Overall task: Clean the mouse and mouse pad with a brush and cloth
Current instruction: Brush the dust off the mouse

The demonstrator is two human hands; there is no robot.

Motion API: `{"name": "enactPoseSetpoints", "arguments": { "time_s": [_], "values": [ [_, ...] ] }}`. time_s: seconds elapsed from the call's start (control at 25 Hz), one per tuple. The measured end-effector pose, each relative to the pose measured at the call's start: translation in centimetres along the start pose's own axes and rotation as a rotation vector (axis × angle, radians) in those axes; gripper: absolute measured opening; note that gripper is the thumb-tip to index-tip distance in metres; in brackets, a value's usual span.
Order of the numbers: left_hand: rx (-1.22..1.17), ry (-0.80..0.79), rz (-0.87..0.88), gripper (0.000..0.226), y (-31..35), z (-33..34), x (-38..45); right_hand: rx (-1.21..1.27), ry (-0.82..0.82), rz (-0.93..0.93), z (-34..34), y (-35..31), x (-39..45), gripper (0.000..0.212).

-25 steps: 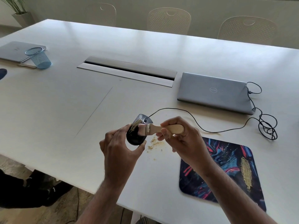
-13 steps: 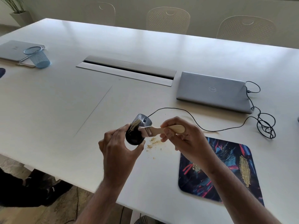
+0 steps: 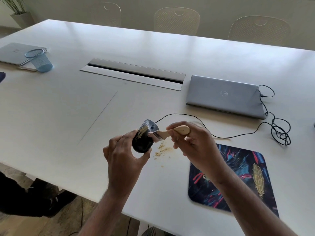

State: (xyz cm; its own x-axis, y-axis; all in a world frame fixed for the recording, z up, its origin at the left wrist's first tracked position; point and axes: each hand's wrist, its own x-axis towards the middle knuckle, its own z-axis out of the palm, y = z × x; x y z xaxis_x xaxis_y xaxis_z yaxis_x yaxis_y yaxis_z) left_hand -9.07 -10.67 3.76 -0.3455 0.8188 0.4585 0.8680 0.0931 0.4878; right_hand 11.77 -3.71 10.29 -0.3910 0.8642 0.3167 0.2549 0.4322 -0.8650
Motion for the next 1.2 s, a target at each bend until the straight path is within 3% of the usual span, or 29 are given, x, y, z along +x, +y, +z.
{"name": "enactPoseSetpoints", "arguments": {
  "time_s": [0.32, 0.56, 1.04, 1.2],
  "values": [
    [0.018, 0.005, 0.022, 0.074, -0.2, 0.3, -0.1, -0.199, 0.002, -0.080, 0.3, -0.6, 1.1, 0.011],
    [0.017, 0.004, 0.031, 0.074, 0.0, 0.4, 0.0, -0.056, 0.016, -0.062, 0.4, -0.9, 1.3, 0.011],
    [0.000, 0.009, 0.026, 0.074, -0.1, 0.6, -0.1, -0.081, -0.019, 0.003, -0.5, -0.3, 1.7, 0.012],
    [-0.004, 0.003, 0.021, 0.075, 0.0, 0.5, -0.2, 0.020, -0.012, 0.049, -0.2, -0.3, 1.4, 0.009]
  ]
}}
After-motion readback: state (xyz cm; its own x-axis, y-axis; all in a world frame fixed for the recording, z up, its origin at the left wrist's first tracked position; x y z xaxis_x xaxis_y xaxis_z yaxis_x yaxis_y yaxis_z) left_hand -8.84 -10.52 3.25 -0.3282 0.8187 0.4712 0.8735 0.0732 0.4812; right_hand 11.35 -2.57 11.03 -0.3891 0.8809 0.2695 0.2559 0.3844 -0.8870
